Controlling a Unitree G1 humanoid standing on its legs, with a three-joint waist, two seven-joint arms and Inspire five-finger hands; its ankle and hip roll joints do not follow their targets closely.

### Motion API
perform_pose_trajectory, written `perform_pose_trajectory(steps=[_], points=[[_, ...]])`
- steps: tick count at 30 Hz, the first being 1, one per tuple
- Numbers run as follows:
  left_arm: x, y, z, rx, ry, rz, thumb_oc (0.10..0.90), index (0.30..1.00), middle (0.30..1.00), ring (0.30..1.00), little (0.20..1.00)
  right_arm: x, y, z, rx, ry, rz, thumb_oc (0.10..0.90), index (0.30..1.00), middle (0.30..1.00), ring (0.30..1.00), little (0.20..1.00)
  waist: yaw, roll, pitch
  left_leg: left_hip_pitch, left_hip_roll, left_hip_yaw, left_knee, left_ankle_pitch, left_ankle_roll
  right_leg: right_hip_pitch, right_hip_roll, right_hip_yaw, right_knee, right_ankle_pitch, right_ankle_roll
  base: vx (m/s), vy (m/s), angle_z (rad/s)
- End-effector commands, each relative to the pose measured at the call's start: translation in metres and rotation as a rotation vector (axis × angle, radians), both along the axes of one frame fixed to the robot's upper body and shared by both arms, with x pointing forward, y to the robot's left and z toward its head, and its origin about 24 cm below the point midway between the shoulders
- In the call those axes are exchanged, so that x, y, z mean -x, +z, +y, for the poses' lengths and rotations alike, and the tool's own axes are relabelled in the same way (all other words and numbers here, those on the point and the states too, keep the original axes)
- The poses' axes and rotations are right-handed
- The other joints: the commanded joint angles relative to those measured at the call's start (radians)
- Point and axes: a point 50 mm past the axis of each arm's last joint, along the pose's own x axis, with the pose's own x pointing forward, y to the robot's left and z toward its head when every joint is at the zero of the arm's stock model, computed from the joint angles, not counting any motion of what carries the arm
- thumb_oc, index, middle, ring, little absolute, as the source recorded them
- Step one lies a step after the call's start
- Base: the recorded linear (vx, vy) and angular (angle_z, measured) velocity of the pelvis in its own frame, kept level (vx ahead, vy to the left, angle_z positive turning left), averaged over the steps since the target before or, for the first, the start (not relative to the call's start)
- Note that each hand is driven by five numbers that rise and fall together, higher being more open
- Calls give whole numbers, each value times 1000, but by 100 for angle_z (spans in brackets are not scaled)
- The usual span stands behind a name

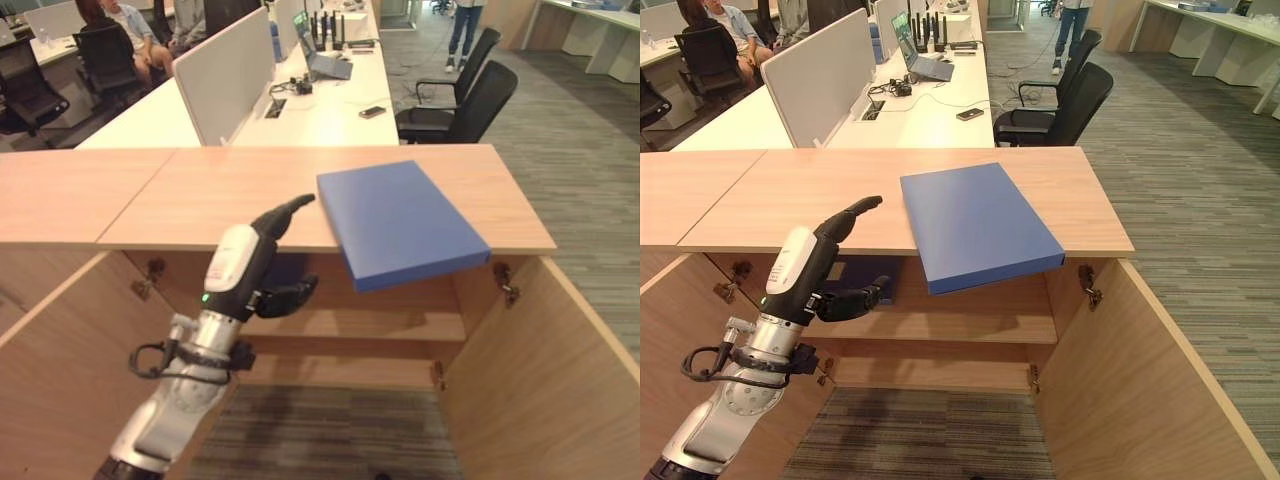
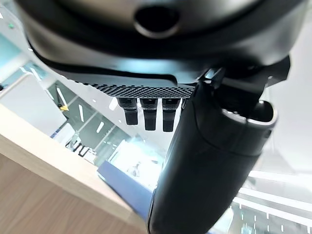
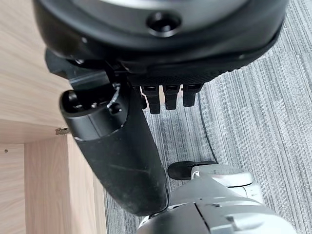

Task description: Put the empty folder in the office cabinet

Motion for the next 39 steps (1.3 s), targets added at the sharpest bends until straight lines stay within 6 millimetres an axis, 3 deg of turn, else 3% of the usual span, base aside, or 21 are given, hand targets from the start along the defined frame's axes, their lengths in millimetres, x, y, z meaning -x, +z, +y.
perform_pose_trajectory(steps=[1, 16, 39], points=[[-8, 50, -14, -53, -102, -257, 800, 900, 900, 900, 900, -8, 3, -9, 43, 36, 1, 800, 900, 900, 900, 900, -10, -39, -36, 5, 12, 11, -1, -87, -41, 32, -52, -12, 6, -64, 101, 7, 5, -4], [-30, 46, -23, -238, -99, -289, 800, 900, 900, 900, 900, -8, 4, -14, 59, 37, 1, 800, 900, 900, 900, 900, -31, -37, -50, 16, 12, 29, -1, -96, -39, 33, -51, 0, 6, -64, 106, 3, 3, -4], [-72, 7, -38, -349, 14, -196, 800, 900, 900, 900, 900, -12, 7, -20, 100, 15, 0, 800, 900, 900, 900, 900, -65, -43, -63, 32, 14, 53, -1, -106, -34, 35, -50, 19, 6, -61, 107, 0, 1, -3]])
